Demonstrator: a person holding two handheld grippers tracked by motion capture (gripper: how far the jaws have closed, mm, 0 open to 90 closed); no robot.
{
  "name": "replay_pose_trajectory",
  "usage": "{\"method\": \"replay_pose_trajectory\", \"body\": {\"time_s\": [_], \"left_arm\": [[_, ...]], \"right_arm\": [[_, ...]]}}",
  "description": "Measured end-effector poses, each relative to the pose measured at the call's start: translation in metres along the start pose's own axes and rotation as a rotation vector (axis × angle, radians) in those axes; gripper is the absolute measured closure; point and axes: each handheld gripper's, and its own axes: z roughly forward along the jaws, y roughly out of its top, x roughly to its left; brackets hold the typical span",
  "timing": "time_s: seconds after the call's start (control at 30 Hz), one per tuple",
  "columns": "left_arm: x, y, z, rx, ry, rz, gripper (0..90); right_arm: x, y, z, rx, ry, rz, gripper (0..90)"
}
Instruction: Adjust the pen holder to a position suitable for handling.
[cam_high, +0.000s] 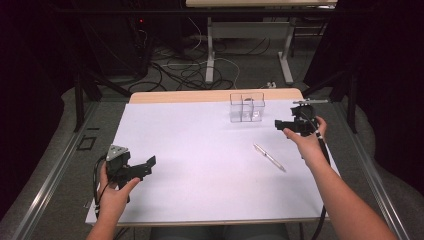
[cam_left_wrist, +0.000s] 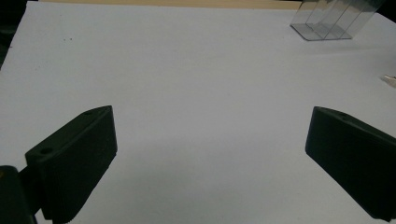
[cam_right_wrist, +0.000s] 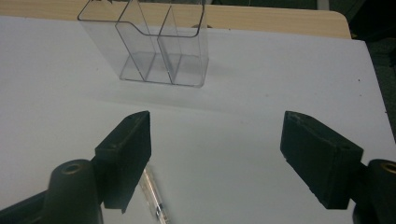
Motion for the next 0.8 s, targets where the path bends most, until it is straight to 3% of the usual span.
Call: {"method": "replay_pose_trajectory", "body": {"time_s": [0.03,0.13,0.43,0.6,0.8], "left_arm": [[0.000,0.000,0.000,0.000,0.000,0.000,2.3],[0.000,0.000,0.000,0.006,-0.001,-0.001,2.3],[0.001,0.000,0.003,0.005,-0.002,-0.005,2.4],[0.001,0.000,0.004,0.010,-0.003,-0.002,2.6],[0.001,-0.001,0.004,0.013,-0.004,-0.003,2.6]], "right_arm": [[0.000,0.007,0.004,0.012,-0.001,0.025,26.2],[0.000,0.014,0.008,0.020,-0.001,0.028,27.5],[0.004,0.043,0.023,0.050,-0.022,-0.014,31.5],[0.009,0.054,0.033,0.074,-0.015,-0.065,36.0],[0.011,0.065,0.039,0.085,0.012,-0.075,37.5]]}}
